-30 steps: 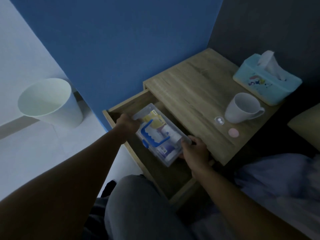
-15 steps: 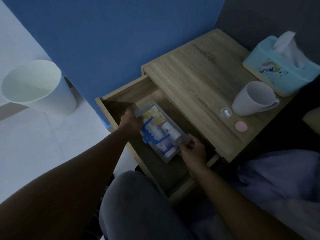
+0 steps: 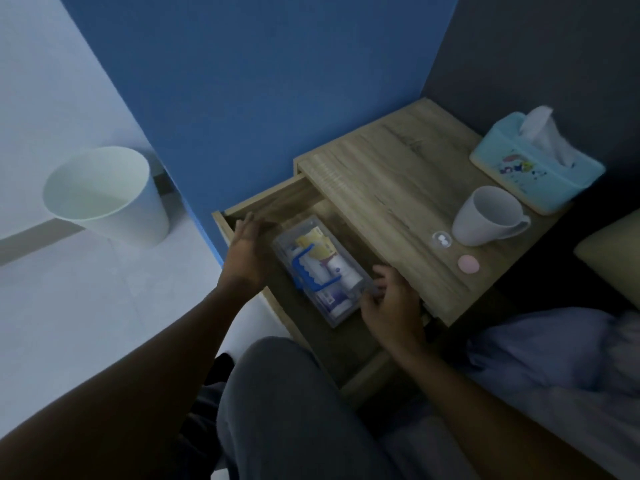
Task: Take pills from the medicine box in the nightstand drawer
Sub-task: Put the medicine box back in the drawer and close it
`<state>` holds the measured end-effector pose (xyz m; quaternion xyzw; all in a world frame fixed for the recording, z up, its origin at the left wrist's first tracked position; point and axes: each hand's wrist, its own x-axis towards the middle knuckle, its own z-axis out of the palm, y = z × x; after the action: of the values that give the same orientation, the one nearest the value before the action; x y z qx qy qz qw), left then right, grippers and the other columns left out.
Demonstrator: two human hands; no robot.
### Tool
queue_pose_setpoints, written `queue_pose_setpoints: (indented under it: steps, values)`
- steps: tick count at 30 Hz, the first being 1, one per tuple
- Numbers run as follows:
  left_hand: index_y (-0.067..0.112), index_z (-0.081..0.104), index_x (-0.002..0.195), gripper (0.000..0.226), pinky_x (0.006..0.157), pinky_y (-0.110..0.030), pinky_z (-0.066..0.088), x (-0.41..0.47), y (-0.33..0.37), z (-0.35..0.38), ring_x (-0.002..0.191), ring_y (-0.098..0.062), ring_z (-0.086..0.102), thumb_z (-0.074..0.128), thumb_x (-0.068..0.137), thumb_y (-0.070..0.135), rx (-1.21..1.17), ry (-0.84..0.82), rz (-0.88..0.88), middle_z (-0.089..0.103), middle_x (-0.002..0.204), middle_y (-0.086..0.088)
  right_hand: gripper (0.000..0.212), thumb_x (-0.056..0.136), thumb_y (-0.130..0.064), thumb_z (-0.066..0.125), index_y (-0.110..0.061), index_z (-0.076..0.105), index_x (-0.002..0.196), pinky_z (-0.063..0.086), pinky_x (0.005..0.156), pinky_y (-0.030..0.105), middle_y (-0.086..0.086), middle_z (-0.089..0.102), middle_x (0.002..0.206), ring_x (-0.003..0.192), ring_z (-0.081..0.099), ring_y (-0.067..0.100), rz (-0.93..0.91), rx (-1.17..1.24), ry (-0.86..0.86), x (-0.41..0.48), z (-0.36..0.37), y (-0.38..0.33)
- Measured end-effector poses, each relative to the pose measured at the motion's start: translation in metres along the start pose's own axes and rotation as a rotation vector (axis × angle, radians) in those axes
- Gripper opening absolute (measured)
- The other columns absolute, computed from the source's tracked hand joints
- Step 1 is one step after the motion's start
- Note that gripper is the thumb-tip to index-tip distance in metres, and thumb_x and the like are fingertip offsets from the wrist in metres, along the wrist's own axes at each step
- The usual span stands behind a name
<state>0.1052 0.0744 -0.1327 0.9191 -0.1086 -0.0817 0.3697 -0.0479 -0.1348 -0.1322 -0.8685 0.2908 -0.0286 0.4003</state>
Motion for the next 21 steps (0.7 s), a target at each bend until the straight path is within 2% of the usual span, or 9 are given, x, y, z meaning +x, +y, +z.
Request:
queue_pose_setpoints:
  steps: [2,3,6,10,14,16,18,21]
  values:
    - [0.022,0.028,0.148,0.078,0.104,-0.052,0.046,-0.011,-0.010,-0.003,0.141,-0.032,0.036,0.072,0.083,0.017,-0.015,0.029,-0.021,0.027,0.157,-0.006,0.046,0.093,-0.023,0.063,-0.023,0.050,0.138,0.051,0.081,0.020,0.003,0.060,0.132,0.114,0.061,0.013,-0.134,-0.072,0.004,0.002,-0.011,-0.003]
    - [0.023,0.025,0.149,0.084,0.105,-0.053,0.045,-0.017,-0.016,-0.002,0.141,-0.032,0.034,0.074,0.082,0.018,-0.045,0.030,-0.054,0.025,0.157,-0.006,0.045,0.094,-0.021,0.062,-0.022,0.051,0.137,0.049,0.084,0.019,0.003,0.059,0.134,0.118,0.059,0.014,-0.187,-0.117,-0.003,0.005,-0.016,-0.002]
    - [0.021,0.017,0.151,0.095,0.110,-0.055,0.038,-0.034,-0.034,0.005,0.145,-0.034,0.028,0.078,0.078,0.024,-0.096,-0.031,-0.181,0.023,0.159,-0.009,0.046,0.094,-0.020,0.060,-0.022,0.050,0.139,0.047,0.102,0.031,0.002,0.054,0.141,0.130,0.052,0.018,-0.261,-0.279,-0.078,0.018,-0.032,0.008]
    - [0.021,0.020,0.150,0.087,0.103,-0.048,0.043,-0.046,-0.044,0.020,0.137,-0.035,0.042,0.073,0.083,0.032,-0.181,-0.125,-0.254,0.040,0.153,-0.009,0.046,0.096,-0.015,0.058,-0.010,0.052,0.141,0.041,0.114,0.041,0.011,0.049,0.148,0.140,0.046,0.026,-0.362,-0.481,-0.080,0.028,-0.053,0.038]
    - [0.029,0.026,0.150,0.070,0.105,-0.049,0.041,-0.044,-0.049,0.033,0.139,-0.031,0.041,0.064,0.090,0.033,-0.290,-0.175,-0.273,0.042,0.153,-0.002,0.052,0.101,-0.020,0.052,-0.006,0.042,0.150,0.030,0.122,0.047,0.015,0.035,0.161,0.149,0.035,0.028,-0.466,-0.648,-0.118,0.032,-0.065,0.062]
    - [0.028,0.030,0.148,0.067,0.105,-0.048,0.042,-0.040,-0.050,0.038,0.138,-0.029,0.043,0.063,0.091,0.031,-0.311,-0.169,-0.280,0.044,0.151,-0.001,0.053,0.103,-0.026,0.040,-0.005,0.039,0.151,0.027,0.123,0.047,0.016,0.034,0.161,0.150,0.034,0.029,-0.503,-0.700,-0.103,0.033,-0.061,0.068]
    - [0.028,0.030,0.148,0.066,0.105,-0.048,0.042,-0.035,-0.049,0.045,0.138,-0.028,0.043,0.063,0.091,0.030,-0.319,-0.174,-0.286,0.045,0.151,0.001,0.056,0.104,-0.031,0.031,-0.008,0.032,0.155,0.024,0.125,0.046,0.013,0.028,0.164,0.153,0.027,0.027,-0.477,-0.707,-0.089,0.035,-0.056,0.068]
    - [0.029,0.028,0.149,0.069,0.106,-0.049,0.041,-0.025,-0.044,0.055,0.139,-0.027,0.042,0.064,0.091,0.030,-0.357,-0.188,-0.285,0.044,0.151,0.002,0.058,0.105,-0.033,0.028,-0.013,0.022,0.159,0.021,0.125,0.045,0.008,0.018,0.168,0.155,0.019,0.024,-0.406,-0.683,-0.057,0.039,-0.048,0.070]
